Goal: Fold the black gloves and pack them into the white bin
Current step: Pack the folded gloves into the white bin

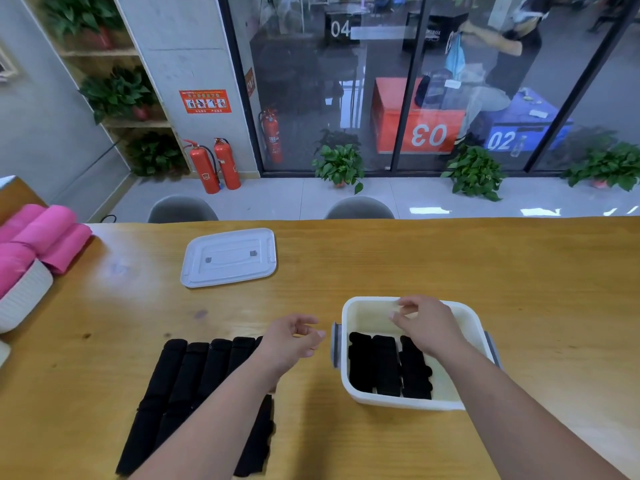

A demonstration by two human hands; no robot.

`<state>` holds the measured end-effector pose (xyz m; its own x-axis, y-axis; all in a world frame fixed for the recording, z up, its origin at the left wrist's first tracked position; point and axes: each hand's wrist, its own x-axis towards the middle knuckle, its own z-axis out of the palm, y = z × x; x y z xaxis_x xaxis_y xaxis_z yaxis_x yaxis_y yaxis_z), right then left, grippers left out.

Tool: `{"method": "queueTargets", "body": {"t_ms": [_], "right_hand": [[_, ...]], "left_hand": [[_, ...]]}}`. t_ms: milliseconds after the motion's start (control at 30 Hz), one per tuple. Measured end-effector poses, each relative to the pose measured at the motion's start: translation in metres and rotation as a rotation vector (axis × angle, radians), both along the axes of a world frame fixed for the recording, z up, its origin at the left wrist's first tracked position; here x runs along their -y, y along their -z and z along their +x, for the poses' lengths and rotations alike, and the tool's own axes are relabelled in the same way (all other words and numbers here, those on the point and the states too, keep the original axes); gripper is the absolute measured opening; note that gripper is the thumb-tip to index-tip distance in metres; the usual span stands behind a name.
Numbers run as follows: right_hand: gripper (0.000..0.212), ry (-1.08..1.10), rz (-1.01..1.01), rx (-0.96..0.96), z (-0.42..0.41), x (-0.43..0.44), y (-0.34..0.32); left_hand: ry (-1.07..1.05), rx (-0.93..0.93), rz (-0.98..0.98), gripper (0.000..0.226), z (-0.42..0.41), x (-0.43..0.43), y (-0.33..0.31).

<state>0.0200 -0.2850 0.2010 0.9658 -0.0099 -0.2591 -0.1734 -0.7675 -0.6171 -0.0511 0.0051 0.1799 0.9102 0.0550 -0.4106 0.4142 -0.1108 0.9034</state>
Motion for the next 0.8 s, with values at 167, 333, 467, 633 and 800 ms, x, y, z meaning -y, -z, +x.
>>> {"method": "queueTargets", "body": {"t_ms": [167,333,467,633,800], "right_hand": [[0.038,-0.052,0.141,0.067,0.0,-0.041,-0.025],[0.034,-0.145,0.214,0.05,-0.005,-0.084,-0.028],[0.039,-0.233,0.221,0.002,-0.014,-0.116,-0.019],[0.033,-0.316,0.213,-0.095,-0.034,-0.147,-0.009],[0.042,-0.408,0.141,-0.124,-0.045,-0.168,0.005]], "left_hand": [[-0.027,0.008,0.028,0.034,-0.009,-0.02,0.002],[-0.068,-0.016,0.058,0.034,-0.02,-0.046,0.01],[-0.104,-0.029,0.173,0.033,-0.032,-0.066,0.017],[-0.133,-0.096,0.294,0.037,-0.05,-0.093,0.031],[-0.1,-0.147,0.392,0.056,-0.06,-0.1,0.05]]}}
